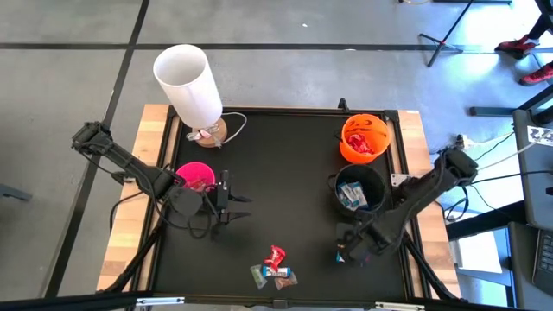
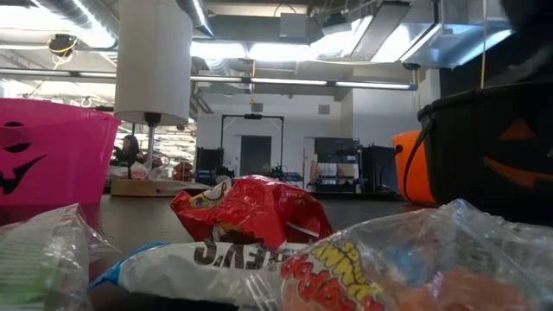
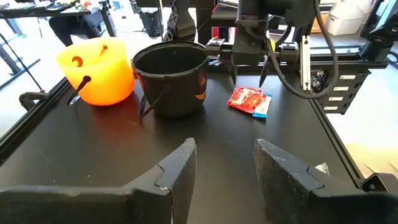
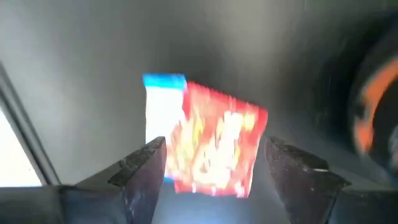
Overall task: Sort candy
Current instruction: Put the red candy into the orange bucket
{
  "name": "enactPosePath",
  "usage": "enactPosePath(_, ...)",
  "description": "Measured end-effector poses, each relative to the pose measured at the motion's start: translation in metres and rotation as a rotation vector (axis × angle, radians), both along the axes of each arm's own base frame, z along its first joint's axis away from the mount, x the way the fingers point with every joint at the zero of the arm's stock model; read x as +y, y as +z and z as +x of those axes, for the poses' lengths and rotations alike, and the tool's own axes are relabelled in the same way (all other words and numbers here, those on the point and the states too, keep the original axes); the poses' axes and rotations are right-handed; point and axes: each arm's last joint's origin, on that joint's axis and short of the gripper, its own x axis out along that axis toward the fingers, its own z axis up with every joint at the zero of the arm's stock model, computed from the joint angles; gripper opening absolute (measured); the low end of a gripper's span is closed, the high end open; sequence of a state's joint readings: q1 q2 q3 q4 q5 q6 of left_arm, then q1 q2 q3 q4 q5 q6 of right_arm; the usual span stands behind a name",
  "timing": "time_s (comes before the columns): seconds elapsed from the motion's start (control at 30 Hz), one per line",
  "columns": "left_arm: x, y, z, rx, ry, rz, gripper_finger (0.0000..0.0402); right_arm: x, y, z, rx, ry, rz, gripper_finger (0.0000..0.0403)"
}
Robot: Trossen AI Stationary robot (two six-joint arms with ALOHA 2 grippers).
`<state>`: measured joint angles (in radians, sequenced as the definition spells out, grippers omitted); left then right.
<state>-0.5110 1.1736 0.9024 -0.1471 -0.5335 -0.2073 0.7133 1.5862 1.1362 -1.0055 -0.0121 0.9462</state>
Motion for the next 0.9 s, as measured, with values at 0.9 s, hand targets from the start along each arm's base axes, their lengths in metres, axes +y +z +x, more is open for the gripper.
enactPosePath(0.9,0.000,0.000,0.000,0.002,0.000,0.002,0.0153,0.010,-0.066,-0.041,0.075,-0.099,0.032,0.0222)
